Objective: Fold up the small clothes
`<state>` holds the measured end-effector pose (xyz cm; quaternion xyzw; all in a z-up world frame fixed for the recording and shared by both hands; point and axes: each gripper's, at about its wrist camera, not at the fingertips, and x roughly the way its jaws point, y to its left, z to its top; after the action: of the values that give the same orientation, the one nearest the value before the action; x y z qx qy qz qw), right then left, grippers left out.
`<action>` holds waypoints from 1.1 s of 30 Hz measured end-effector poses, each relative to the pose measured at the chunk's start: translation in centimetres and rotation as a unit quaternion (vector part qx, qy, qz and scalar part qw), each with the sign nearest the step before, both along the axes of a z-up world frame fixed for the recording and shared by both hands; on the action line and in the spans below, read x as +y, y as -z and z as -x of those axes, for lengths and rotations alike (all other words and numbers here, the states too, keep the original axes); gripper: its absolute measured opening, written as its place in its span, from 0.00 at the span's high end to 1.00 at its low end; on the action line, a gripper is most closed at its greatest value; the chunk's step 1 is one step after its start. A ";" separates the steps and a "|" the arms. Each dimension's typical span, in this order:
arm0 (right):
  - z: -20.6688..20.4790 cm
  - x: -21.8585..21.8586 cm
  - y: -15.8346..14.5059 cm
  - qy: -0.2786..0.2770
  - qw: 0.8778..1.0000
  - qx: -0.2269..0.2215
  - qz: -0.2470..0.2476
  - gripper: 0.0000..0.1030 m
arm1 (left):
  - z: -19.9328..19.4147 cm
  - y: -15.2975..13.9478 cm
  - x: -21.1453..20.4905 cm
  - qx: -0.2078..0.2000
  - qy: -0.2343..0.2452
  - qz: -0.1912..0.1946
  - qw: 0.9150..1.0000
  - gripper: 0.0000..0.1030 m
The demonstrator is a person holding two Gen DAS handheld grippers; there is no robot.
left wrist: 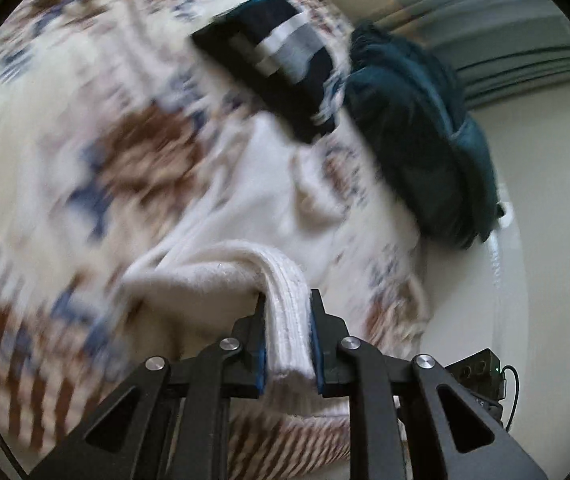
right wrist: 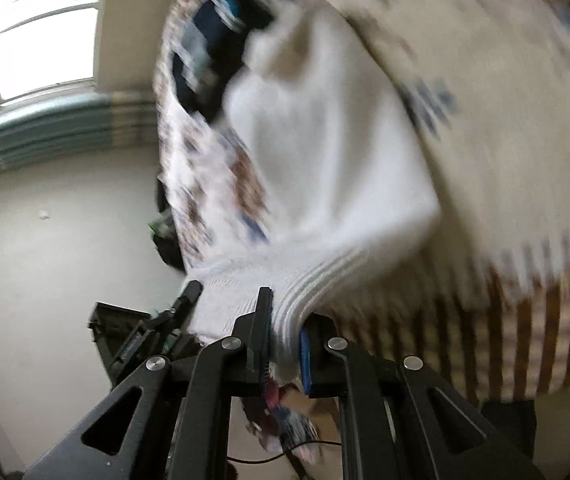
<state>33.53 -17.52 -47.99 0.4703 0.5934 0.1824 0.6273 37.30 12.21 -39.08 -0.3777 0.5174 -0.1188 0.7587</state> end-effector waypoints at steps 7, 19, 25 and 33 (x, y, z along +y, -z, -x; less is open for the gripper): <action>-15.0 -0.5 -3.3 0.027 0.996 -0.062 0.064 0.88 | -15.8 3.1 -0.7 0.000 -0.004 0.002 1.000 0.86; -31.6 -2.3 3.4 0.077 0.991 -0.034 0.106 0.28 | -23.6 9.3 2.9 0.043 -0.015 0.037 0.998 0.43; -29.3 -3.6 4.1 0.045 0.982 -0.026 0.181 0.28 | -24.3 10.3 0.6 0.040 0.094 -0.083 0.991 0.42; -29.9 -2.4 9.3 0.022 0.988 -0.004 0.152 0.78 | -27.3 13.1 -1.9 0.031 0.144 -0.157 0.977 0.86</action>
<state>63.39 -19.97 -57.24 0.3819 0.6011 0.0780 0.6977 64.62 10.31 -52.16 -0.1790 0.6019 -0.1320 0.7670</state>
